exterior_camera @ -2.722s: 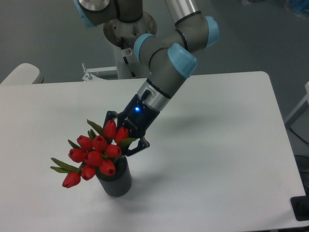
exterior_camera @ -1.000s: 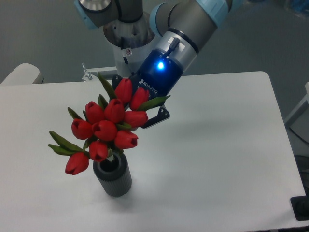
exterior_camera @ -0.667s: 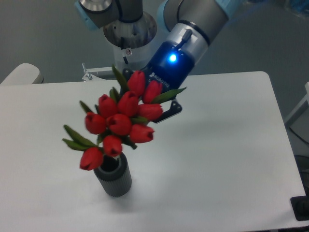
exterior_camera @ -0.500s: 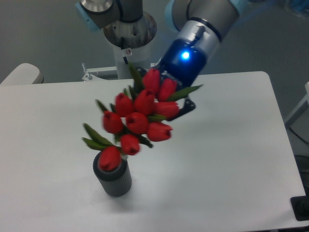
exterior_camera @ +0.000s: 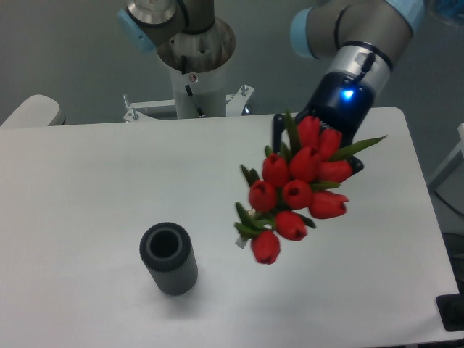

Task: Pick up the flowers from the vase
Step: 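Carry the tulip bouquet away from the vase and hold it aloft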

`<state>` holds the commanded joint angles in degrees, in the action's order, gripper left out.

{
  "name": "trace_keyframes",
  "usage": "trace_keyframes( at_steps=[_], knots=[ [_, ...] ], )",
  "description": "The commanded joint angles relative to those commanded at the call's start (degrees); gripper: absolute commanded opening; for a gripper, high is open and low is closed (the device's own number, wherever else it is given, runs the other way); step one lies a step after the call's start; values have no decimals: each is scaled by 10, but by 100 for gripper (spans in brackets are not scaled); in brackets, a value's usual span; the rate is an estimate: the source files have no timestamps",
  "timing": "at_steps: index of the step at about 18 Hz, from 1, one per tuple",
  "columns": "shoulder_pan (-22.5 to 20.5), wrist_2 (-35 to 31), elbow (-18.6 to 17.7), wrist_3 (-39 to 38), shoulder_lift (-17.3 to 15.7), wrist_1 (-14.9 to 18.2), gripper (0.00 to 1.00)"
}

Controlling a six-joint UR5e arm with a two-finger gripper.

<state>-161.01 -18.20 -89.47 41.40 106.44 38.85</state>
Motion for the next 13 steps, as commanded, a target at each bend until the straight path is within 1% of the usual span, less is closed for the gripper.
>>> trace_keyframes(
  at_steps=[1, 10, 12, 13],
  knots=[
    [0, 0, -6, 0, -3, -2, 33],
    [-1, 2, -16, 12, -5, -2, 33],
    [0, 2, -21, 19, -5, -2, 33],
    [-1, 2, -32, 32, -6, -3, 33]
  ],
)
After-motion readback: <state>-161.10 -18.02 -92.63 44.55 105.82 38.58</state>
